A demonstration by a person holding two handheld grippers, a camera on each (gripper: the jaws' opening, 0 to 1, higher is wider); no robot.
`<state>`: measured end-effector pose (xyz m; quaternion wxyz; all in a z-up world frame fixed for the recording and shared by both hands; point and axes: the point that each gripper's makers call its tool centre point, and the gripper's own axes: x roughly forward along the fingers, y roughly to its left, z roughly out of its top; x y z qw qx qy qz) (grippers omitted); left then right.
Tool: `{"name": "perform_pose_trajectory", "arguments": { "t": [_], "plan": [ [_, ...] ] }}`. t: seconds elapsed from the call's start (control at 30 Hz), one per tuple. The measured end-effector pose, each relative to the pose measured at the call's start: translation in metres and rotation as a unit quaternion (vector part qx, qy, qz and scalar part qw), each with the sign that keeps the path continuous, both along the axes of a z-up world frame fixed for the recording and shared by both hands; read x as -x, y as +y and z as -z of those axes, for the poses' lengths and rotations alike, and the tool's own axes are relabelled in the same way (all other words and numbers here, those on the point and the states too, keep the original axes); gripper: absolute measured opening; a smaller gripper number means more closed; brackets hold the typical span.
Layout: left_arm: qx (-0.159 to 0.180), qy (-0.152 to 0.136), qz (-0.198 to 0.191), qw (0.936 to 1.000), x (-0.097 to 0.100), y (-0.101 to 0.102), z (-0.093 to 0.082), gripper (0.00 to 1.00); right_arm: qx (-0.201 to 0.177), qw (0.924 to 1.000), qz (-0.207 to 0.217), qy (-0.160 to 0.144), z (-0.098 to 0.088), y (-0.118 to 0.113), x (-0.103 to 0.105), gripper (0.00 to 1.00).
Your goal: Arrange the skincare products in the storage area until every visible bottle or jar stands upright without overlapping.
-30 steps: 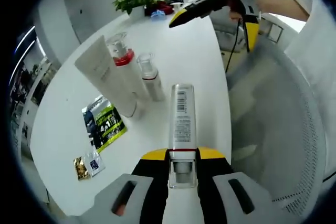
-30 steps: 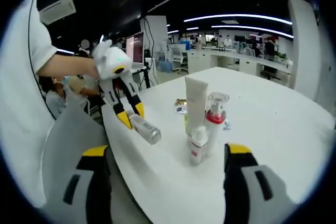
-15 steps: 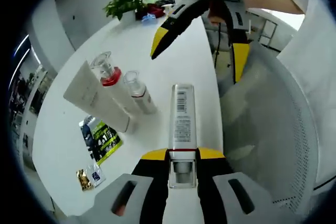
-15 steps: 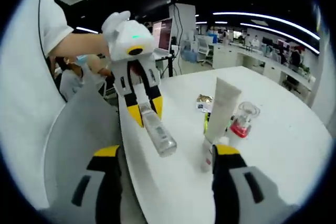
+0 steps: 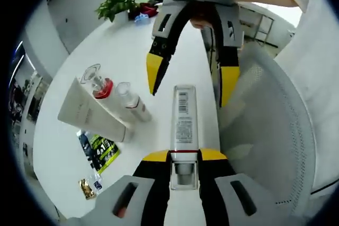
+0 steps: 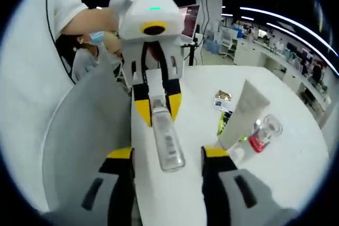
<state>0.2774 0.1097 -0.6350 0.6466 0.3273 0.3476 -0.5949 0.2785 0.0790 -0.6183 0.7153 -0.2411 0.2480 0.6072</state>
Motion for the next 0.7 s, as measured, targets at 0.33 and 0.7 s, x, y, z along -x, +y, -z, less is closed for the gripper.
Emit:
{"name": "perform_pose_trajectory", "arguments": {
  "t": [0.33, 0.7],
  "plan": [
    [-0.004, 0.009, 0.012, 0.9999, 0.003, -0.007, 0.0, 0.16, 0.037, 0.999, -0.025, -0.002, 0.011, 0.009, 0.001, 0.39],
    [-0.002, 0.012, 0.028, 0.9995, 0.004, -0.012, -0.002, 0.16, 0.064, 0.9968, -0.048, -0.001, 0.019, 0.01, 0.004, 0.25]
  ]
}}
